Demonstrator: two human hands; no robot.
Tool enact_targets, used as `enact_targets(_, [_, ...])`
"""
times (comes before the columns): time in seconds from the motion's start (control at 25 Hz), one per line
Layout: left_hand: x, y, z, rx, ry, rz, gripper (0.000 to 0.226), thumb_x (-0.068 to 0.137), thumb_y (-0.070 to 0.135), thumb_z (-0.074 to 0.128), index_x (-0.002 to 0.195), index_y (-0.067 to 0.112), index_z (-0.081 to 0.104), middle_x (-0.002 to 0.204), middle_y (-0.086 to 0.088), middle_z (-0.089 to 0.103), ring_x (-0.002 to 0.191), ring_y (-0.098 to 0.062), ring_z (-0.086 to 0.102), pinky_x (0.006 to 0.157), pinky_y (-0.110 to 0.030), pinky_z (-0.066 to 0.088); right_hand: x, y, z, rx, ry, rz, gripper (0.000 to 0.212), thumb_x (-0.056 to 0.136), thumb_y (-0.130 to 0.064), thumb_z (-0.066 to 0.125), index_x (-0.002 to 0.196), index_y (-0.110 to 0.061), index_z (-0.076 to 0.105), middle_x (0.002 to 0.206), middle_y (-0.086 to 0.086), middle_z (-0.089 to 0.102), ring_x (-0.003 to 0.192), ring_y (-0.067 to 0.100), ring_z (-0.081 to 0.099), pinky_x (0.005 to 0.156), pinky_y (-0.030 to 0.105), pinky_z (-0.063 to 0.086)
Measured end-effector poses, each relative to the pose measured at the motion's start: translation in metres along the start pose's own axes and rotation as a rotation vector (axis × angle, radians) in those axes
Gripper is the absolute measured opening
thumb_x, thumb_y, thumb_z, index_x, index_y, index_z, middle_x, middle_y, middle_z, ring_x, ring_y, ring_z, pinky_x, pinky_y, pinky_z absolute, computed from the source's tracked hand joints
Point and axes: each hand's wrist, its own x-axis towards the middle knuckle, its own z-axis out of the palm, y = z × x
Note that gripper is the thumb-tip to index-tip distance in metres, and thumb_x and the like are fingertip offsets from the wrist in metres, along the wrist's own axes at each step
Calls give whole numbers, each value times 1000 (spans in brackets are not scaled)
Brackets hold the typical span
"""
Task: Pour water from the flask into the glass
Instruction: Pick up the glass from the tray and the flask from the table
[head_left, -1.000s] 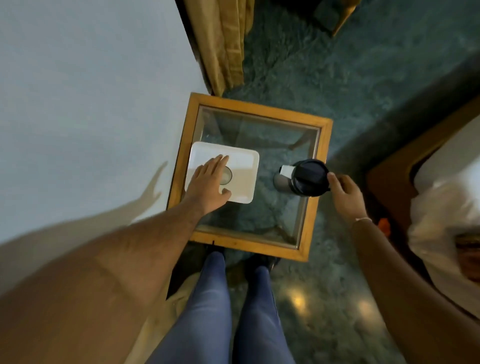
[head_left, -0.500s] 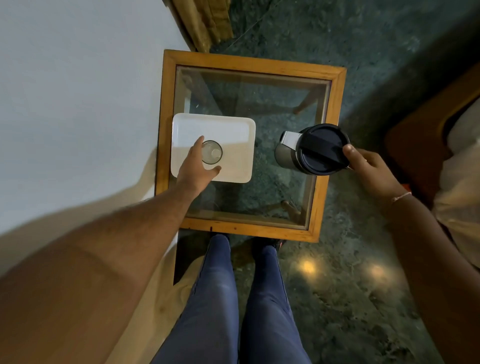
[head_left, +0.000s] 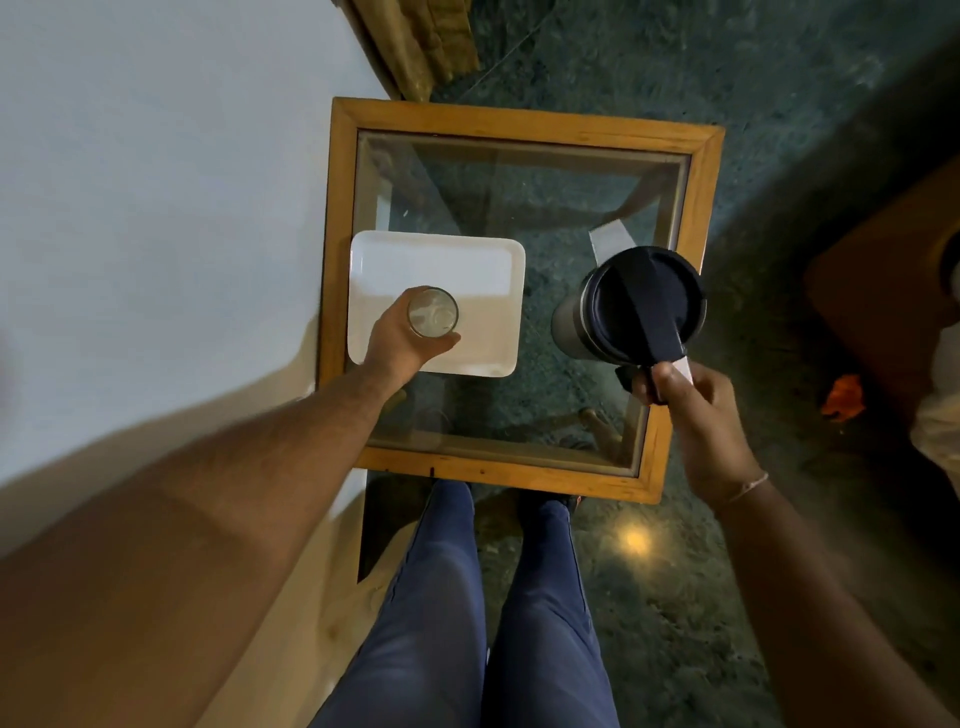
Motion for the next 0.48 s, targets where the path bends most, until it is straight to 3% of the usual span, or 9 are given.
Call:
enact_targets(0.16, [-4, 3, 0, 20, -25, 56, 72, 88, 30, 93, 148, 20, 56, 150, -7, 66, 135, -29, 62, 119, -54, 53, -1, 12, 29, 57, 170, -45, 52, 98, -50, 59, 68, -8, 56, 66, 19, 44, 64, 19, 45, 62, 26, 40])
enact_targets(0.36, [-6, 24, -3, 36, 41, 127, 75, 84, 34, 96, 147, 26, 57, 150, -2, 67, 133, -24, 63, 117, -51, 55, 6, 20, 36, 225, 169, -72, 72, 100, -52, 62, 52, -7, 34, 50, 13, 29, 47, 23, 28, 52, 39, 23])
enact_targets(0.48, [-15, 41, -13, 14, 82, 179, 77, 82, 36, 97, 148, 30, 57, 149, 3, 66, 130, -20, 62, 113, -45, 56, 20, 2, 40, 256, 233, -97, 58, 100, -50, 65, 51, -29, 42, 50, -7, 34, 49, 20, 26, 52, 44, 22])
